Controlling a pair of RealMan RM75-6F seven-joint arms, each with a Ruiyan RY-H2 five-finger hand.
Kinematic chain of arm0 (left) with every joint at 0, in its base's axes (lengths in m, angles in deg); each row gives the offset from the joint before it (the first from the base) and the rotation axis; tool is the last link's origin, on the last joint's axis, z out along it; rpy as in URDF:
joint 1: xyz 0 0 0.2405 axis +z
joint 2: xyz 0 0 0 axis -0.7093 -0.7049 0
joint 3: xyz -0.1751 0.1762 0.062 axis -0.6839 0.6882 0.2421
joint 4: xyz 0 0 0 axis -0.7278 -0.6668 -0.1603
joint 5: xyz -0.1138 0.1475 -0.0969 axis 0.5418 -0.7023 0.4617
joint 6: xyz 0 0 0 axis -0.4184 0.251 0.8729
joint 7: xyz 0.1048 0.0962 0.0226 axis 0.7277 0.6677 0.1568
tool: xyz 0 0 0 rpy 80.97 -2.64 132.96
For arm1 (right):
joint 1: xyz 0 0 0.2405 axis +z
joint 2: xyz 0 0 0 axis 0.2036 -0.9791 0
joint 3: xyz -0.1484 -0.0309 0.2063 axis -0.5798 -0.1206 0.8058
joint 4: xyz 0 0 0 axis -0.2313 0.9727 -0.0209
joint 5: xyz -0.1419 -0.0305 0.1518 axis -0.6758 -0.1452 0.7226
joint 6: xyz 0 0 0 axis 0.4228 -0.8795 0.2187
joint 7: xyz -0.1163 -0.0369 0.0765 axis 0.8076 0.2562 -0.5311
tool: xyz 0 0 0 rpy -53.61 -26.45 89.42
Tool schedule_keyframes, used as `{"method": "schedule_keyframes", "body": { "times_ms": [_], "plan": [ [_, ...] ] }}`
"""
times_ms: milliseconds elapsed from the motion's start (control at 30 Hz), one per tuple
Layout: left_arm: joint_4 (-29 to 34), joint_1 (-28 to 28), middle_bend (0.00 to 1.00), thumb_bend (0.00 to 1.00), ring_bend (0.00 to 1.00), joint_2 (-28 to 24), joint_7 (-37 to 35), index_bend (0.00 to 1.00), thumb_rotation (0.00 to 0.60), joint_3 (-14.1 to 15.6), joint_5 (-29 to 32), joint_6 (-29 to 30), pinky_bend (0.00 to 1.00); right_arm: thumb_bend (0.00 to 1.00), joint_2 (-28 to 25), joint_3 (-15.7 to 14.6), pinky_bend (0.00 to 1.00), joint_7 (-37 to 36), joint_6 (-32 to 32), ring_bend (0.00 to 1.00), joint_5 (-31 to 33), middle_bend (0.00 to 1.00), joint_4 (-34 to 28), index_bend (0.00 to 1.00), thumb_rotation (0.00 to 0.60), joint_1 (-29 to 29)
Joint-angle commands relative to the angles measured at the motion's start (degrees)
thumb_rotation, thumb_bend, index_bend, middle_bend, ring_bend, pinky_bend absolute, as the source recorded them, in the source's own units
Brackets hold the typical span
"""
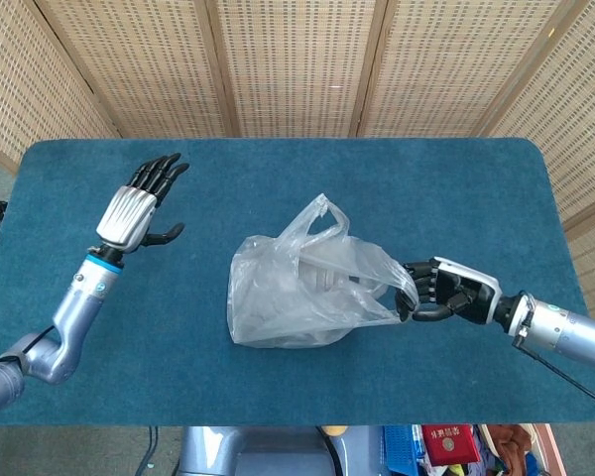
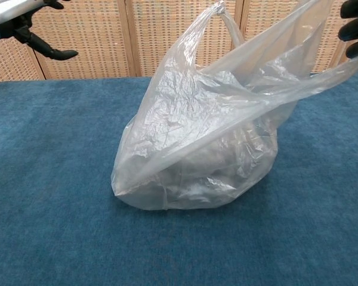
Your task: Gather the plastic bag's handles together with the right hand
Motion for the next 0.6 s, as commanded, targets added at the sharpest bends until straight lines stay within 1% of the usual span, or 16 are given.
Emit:
{"method": "schedule_keyframes", "body": {
  "times_ms": [33,100,200,300,367,467,600],
  "plan": [
    [4.17,-2.55,0.00,0.31,0.00,0.87,5.26,0.06,0.600,-1.82,3.21,-2.26,0.07,0.00,0.38,-1.96,0.48,0.06,-1.70,0.50,-0.07,0.65,1.13,0.53,0.600,0.92],
    [4.55,-3.18,0.00,0.31,0.00,1.61,7.66,0.05,0.600,-2.03,2.91,-1.00,0.07,0.00,0.69,-3.16,0.48,0.22,-2.31,0.50,0.22,0.65,1.83,0.53,0.600,1.50],
    [3.23,-4.15,0.00,0.30,0.00,3.22,9.69,0.03,0.600,-2.07,0.46,2.52,0.07,0.00,1.05,-4.68,0.48,0.47,-2.95,0.50,1.01,0.65,2.46,0.53,0.600,2.30],
    [0.32,-5.74,0.00,0.29,0.00,4.78,9.44,0.01,0.600,-1.83,-4.21,7.10,0.08,0.00,1.37,-6.27,0.47,0.98,-3.08,0.50,1.63,0.65,2.66,0.52,0.600,3.35],
    [-1.69,-6.80,0.00,0.29,0.00,5.31,9.14,0.01,0.600,-1.45,-6.83,9.02,0.09,0.00,1.58,-7.03,0.47,1.37,-2.93,0.50,1.81,0.65,2.48,0.52,0.600,3.96],
    [-5.83,-8.75,0.00,0.29,0.00,5.97,10.04,0.00,0.600,-0.09,-11.41,11.41,0.11,0.00,1.85,-7.99,0.47,1.90,-2.87,0.49,2.27,0.65,1.97,0.52,0.600,4.95],
    [-10.56,-10.51,0.00,0.29,0.00,7.43,11.39,0.00,0.600,1.24,-14.76,14.02,0.13,0.00,2.16,-9.07,0.48,2.71,-2.64,0.49,3.39,0.65,1.12,0.52,0.600,6.28]
  ]
}}
